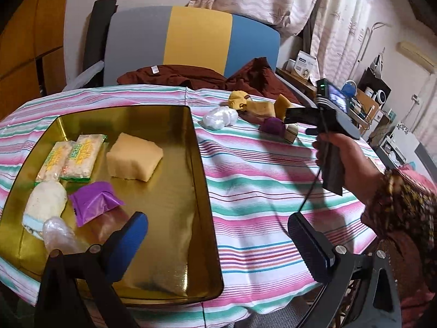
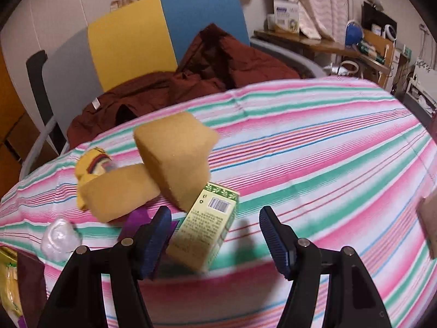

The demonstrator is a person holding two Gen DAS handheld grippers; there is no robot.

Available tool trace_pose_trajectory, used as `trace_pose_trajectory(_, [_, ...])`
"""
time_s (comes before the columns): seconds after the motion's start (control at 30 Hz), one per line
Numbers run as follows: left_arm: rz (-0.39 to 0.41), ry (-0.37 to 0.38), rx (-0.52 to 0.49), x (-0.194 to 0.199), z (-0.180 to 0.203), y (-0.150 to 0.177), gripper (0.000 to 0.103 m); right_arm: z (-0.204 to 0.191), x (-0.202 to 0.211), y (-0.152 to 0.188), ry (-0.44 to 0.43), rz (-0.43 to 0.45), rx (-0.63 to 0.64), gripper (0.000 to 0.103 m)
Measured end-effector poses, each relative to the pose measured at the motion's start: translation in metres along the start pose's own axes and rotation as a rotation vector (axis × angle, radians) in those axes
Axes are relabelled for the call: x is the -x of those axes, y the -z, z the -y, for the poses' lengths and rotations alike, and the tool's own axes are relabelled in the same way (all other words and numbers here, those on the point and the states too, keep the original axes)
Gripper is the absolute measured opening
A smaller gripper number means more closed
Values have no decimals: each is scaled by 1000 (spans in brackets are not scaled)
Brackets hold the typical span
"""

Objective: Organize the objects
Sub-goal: 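Reach the right gripper to the green tea box and grasp it, then grasp the purple pouch with the left gripper while the right holds the green box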

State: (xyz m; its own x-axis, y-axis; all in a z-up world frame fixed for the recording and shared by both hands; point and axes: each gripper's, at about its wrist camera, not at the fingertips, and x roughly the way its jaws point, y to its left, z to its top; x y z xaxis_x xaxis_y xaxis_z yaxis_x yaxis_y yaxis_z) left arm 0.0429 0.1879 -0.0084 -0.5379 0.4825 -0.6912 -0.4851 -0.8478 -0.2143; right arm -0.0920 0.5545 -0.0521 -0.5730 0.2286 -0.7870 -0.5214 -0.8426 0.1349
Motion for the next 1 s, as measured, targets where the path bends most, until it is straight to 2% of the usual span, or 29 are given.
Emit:
trace_pose_trajectory(0.07, [-1,2,-12,-1,3,0,103,3,-9,3,-13,-30,-4,61])
trace_pose_trajectory(0.13, [-3,0,-14,-3,5,-1,103,7,-14,9,-67,-53,-14,41])
trace_pose_trajectory(0.17, [-5,3,-12,-4,7,-2,103,8,-14,11,-82,-55,-15,39])
trace_pose_trajectory(0.2, [-9,9,-11,-6,9,-3,103,7,-11,15,-85,-45,-4,33])
trace_pose_trajectory(0.33, [-12,11,-23,-12,17,-10,103,1,4,36,-167,-37,72,30])
trace_pose_trajectory(0.4, [-12,9,-26,-14,20,-12,103,0,12,47,-175,-27,111,30])
trace_pose_trajectory(0.47, [-13,4,-22,-18,24,-18,103,3,22,58,-159,-5,144,30])
trace_pose_trajectory(0.57, [-17,-2,-13,-23,29,-25,103,17,33,66,-127,27,120,30])
trace_pose_trajectory(0.73, [-8,-16,-45,-37,47,-45,103,36,40,71,-14,75,68,30])
trace_pose_trajectory(0.9, [-33,-4,-88,-72,69,-76,103,44,38,77,29,81,30,30])
trace_pose_trajectory(1.0, [-69,2,-62,-102,76,-92,103,43,39,78,61,92,46,30])
